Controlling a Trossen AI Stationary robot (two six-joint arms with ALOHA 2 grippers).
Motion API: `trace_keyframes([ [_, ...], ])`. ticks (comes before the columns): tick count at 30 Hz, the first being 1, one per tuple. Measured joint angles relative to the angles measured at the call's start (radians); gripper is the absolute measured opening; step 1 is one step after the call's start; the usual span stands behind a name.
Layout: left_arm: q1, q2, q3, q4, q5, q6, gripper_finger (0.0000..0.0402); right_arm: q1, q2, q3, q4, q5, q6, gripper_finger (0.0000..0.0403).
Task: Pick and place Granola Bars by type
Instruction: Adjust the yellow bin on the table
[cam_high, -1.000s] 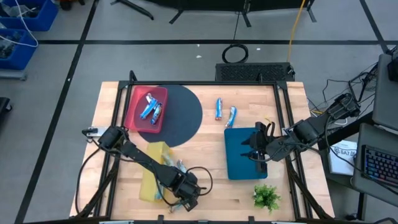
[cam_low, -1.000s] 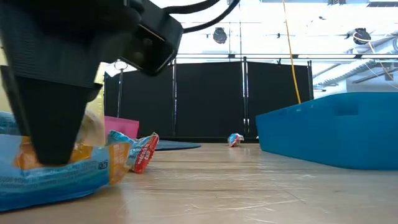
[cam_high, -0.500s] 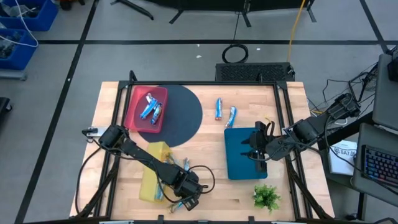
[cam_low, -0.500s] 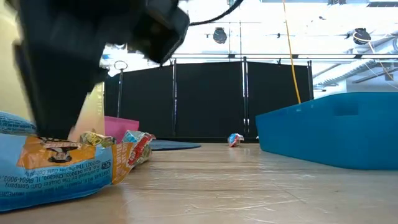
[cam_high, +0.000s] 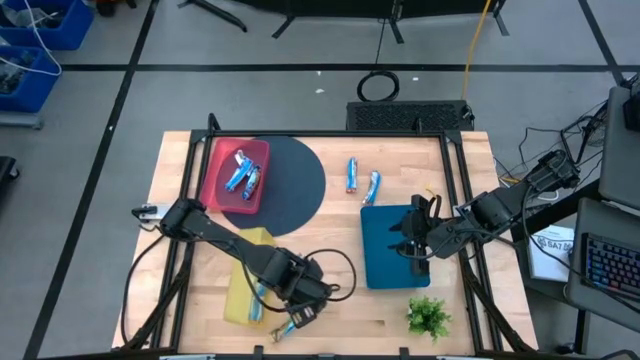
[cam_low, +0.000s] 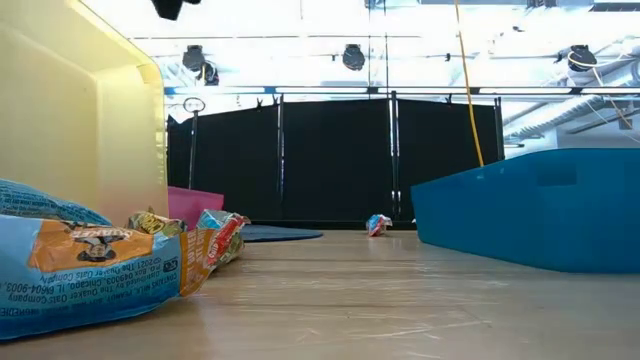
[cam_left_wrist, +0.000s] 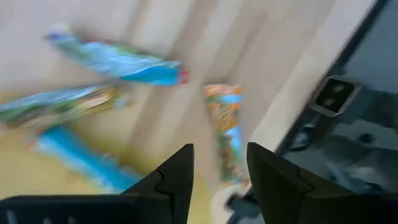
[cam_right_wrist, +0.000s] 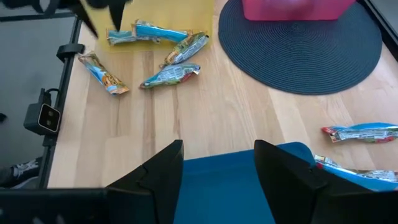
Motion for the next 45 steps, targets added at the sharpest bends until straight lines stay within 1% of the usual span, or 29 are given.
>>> trace_keyframes([
  [4, -0.01, 0.0, 0.054, -0.143, -0.026, 0.008, 0.0154, 0.0, 0.0, 0.0, 0.0, 0.0, 0.012, 0.0187],
  [8, -0.023, 0.0, 0.055, -0.195, 0.016, 0.014, 0.0154, 0.0, 0.0, 0.0, 0.0, 0.0, 0.013, 0.0187],
  [11, -0.036, -0.001, 0.055, -0.226, 0.009, 0.002, 0.0154, 0.0, 0.0, 0.0, 0.001, 0.0, 0.019, 0.0187],
  [13, -0.051, -0.014, 0.054, -0.248, -0.013, -0.014, 0.0154, 0.0, 0.0, 0.0, 0.001, 0.0, 0.018, 0.0187],
  [23, -0.089, -0.09, 0.044, -0.247, -0.096, -0.099, 0.0154, 0.0, 0.0, 0.0, 0.003, 0.0, 0.013, 0.0187],
  [30, -0.094, -0.09, 0.042, -0.248, -0.098, -0.079, 0.0154, 0.0, 0.0, 0.0, 0.002, 0.006, 0.012, 0.0187],
  [35, -0.088, -0.089, 0.031, -0.247, -0.157, -0.076, 0.0152, 0.0, 0.0, 0.0, 0.002, 0.023, 0.006, 0.0187],
  [38, -0.088, -0.09, 0.014, -0.248, -0.152, -0.025, 0.0145, 0.0, 0.0, 0.0, 0.003, 0.023, 0.005, 0.0187],
  [40, -0.081, -0.09, -0.014, -0.248, -0.11, 0.007, 0.0134, 0.0, 0.0, 0.0, 0.006, 0.026, 0.002, 0.0187],
  [42, -0.073, -0.09, -0.042, -0.25, -0.085, 0.02, 0.0117, 0.0, 0.0, 0.0, 0.012, 0.028, 0.001, 0.0187],
  [45, -0.068, -0.09, -0.075, -0.249, -0.089, 0.059, 0.0081, 0.0, 0.0, 0.0, 0.014, 0.03, 0.001, 0.0187],
])
